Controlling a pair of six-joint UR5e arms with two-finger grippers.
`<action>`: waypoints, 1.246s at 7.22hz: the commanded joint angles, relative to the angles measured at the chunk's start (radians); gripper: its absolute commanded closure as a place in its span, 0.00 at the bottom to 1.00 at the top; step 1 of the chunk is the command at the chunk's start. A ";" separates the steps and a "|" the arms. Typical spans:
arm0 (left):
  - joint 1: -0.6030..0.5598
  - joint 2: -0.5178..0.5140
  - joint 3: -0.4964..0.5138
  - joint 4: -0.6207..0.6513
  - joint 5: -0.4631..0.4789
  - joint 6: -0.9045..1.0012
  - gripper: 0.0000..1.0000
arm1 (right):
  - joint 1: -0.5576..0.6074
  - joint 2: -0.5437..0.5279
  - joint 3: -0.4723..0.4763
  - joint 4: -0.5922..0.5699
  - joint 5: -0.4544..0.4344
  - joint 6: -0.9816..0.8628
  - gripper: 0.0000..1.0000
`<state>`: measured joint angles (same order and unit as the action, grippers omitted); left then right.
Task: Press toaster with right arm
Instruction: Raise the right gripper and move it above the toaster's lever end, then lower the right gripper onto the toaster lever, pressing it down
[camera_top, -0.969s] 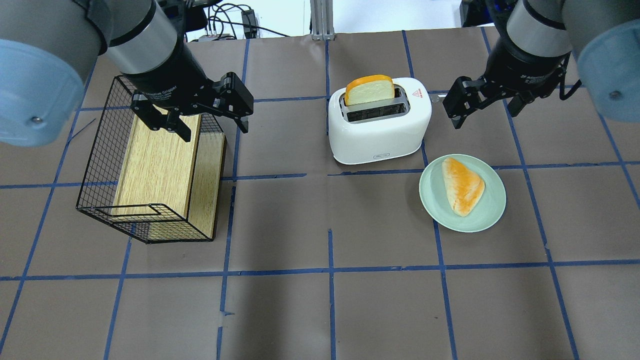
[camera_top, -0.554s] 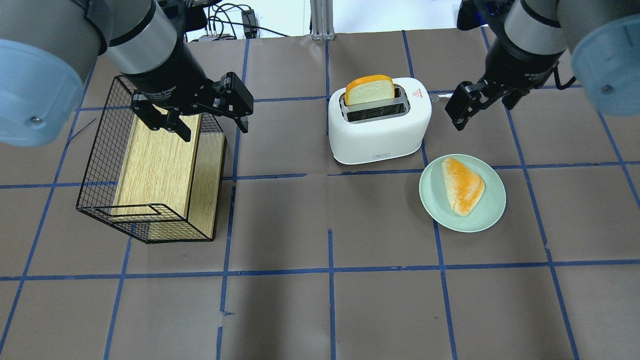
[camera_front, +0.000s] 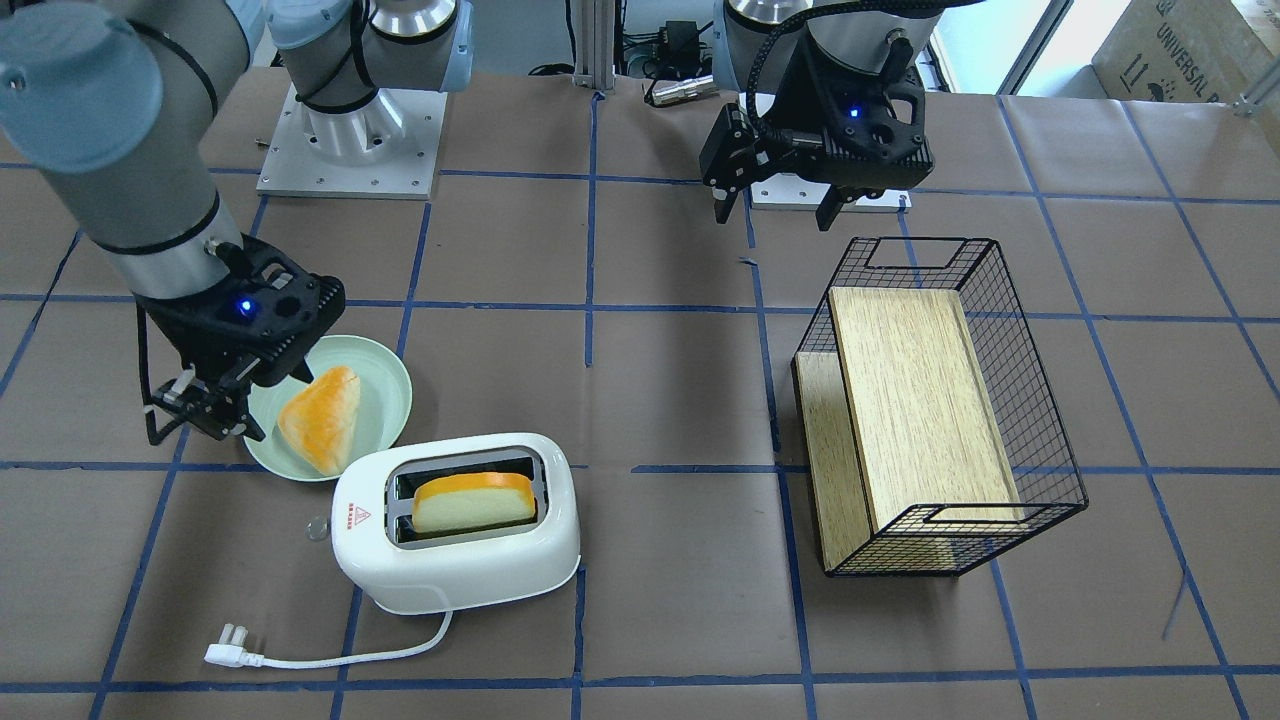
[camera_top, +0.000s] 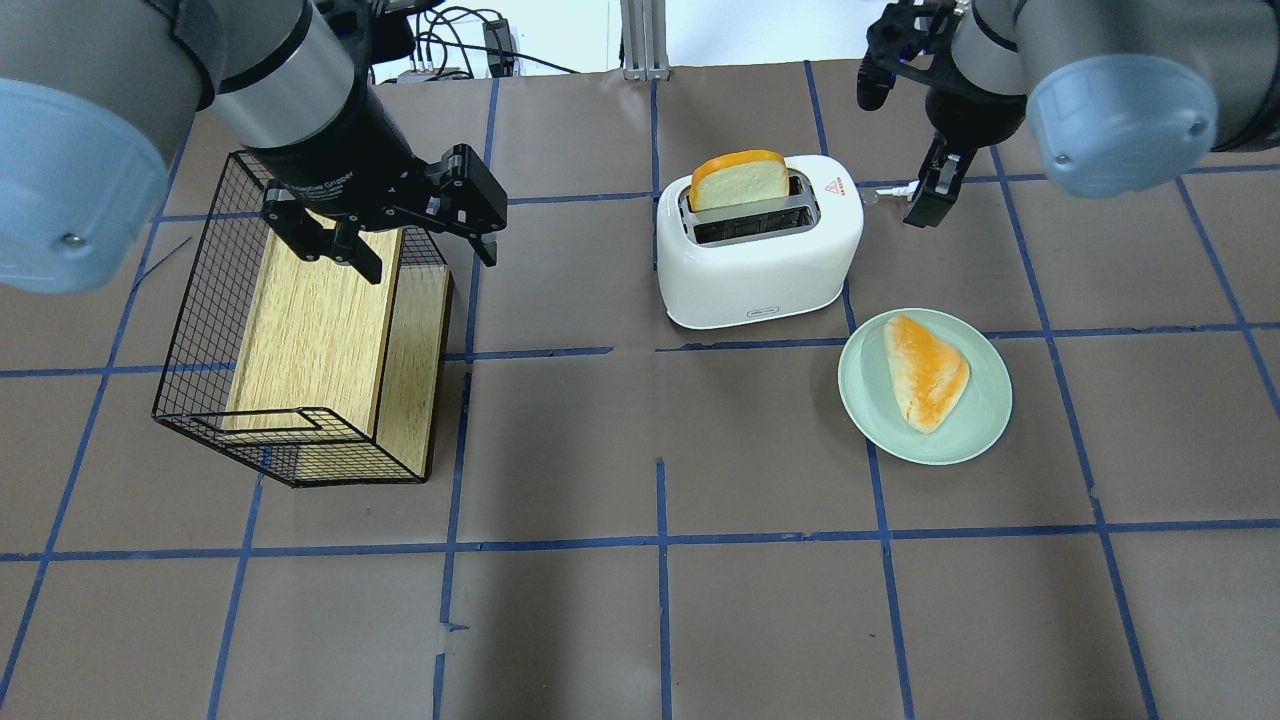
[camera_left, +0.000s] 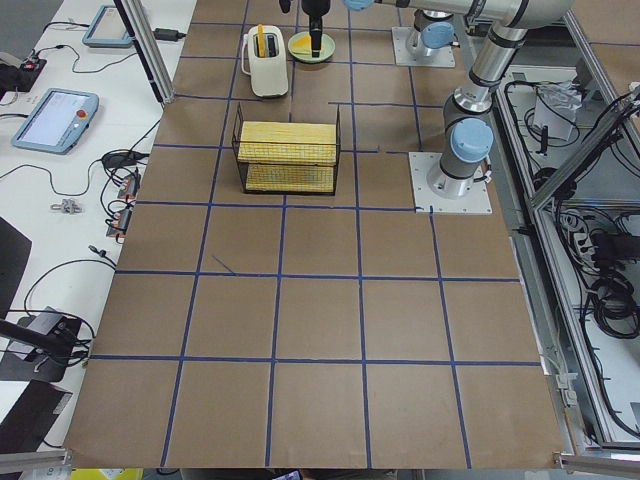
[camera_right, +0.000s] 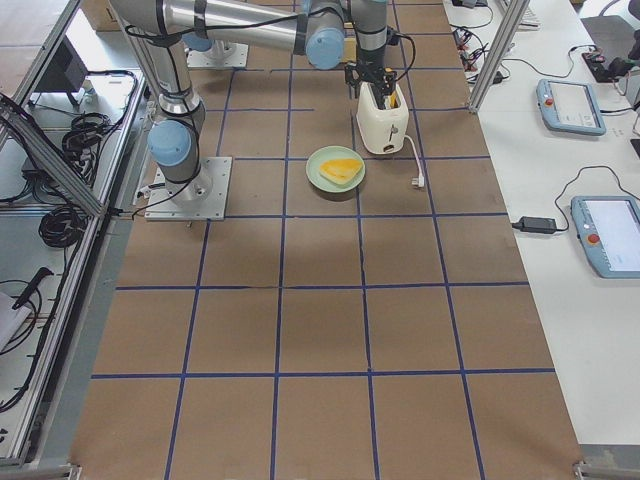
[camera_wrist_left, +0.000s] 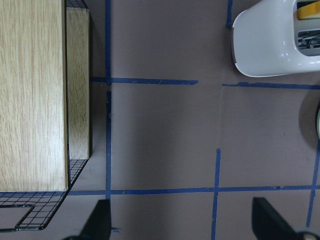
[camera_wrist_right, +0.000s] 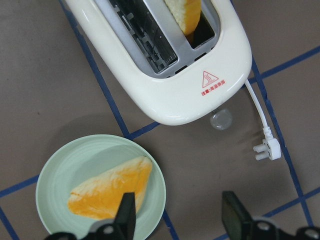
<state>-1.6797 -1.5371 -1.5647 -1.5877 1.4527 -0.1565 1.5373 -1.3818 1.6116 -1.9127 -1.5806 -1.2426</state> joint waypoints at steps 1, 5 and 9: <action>0.000 0.000 0.000 0.000 0.000 0.000 0.00 | 0.000 0.047 0.002 -0.038 0.004 -0.149 0.93; 0.000 0.002 0.000 0.000 0.000 0.000 0.00 | -0.002 0.157 -0.009 -0.164 0.014 -0.274 0.93; 0.000 0.000 0.000 0.000 0.000 0.000 0.00 | -0.002 0.182 -0.012 -0.212 0.046 -0.346 0.93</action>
<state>-1.6797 -1.5364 -1.5647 -1.5877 1.4527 -0.1565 1.5360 -1.2141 1.6012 -2.1110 -1.5504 -1.5638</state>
